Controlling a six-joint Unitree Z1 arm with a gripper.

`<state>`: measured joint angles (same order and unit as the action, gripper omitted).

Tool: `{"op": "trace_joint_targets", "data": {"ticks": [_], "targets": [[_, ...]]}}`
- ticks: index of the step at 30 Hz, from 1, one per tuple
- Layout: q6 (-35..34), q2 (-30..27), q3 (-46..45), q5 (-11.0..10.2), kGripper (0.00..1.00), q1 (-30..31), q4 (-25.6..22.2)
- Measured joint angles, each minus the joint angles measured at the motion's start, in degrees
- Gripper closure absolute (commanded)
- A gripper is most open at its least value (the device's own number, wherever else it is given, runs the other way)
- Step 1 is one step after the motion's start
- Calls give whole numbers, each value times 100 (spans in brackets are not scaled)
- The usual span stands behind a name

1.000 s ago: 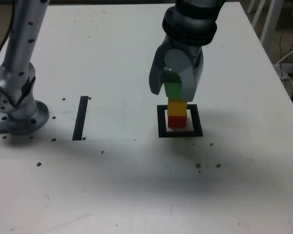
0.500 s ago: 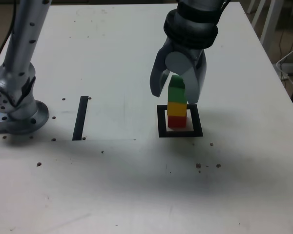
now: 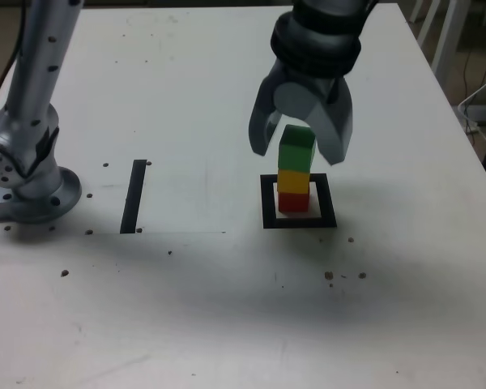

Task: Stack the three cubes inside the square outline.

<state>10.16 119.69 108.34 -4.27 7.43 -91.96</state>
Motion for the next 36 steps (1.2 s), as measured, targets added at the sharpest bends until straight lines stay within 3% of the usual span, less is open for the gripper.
{"op": "trace_joint_targets", "data": {"ticks": [3,9,20,25,36], "targets": [[-96,-245,-44,-143,1,0,1],[-199,-622,-384,-222,1,0,2],[-522,-1716,-1885,-434,1,-64,56],[-738,-2312,-2816,-463,1,-86,204],[-896,-2855,-4193,-383,1,-104,723]]}}
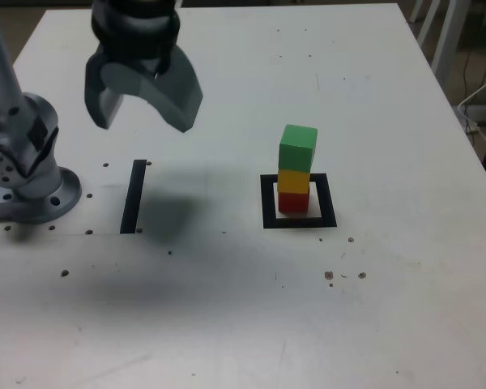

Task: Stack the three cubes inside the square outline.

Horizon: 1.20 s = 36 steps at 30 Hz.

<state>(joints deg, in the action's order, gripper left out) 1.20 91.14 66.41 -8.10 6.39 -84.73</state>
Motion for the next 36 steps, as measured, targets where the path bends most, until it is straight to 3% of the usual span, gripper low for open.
{"op": "trace_joint_targets", "data": {"ticks": [17,36], "targets": [[-17,-274,-1475,308,1,-276,1537],[20,-276,-2267,469,1,-501,2368]]}}
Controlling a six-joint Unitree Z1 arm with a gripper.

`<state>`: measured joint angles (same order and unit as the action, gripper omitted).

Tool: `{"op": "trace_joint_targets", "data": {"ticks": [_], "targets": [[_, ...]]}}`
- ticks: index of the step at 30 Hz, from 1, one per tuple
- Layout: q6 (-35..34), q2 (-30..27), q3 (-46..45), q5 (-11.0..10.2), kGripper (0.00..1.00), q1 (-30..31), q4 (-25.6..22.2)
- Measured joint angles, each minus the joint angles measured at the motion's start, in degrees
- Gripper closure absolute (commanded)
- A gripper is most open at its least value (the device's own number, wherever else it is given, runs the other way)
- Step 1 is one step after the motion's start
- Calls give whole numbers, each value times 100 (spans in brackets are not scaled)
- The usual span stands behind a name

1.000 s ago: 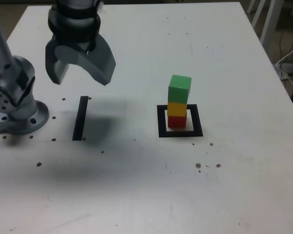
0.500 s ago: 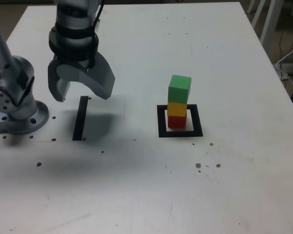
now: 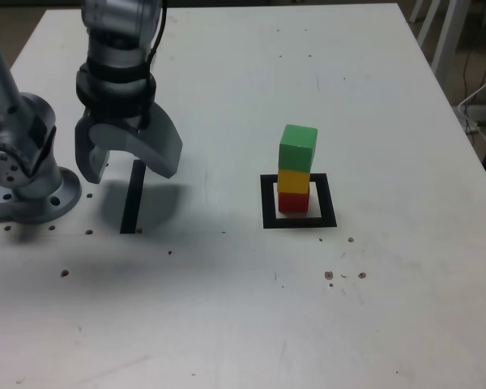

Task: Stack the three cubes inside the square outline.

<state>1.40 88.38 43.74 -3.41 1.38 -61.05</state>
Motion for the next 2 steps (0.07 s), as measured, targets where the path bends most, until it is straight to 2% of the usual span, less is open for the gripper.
{"op": "trace_joint_targets", "data": {"ticks": [2], "targets": [[0,0,-33,7,1,-9,40]]}}
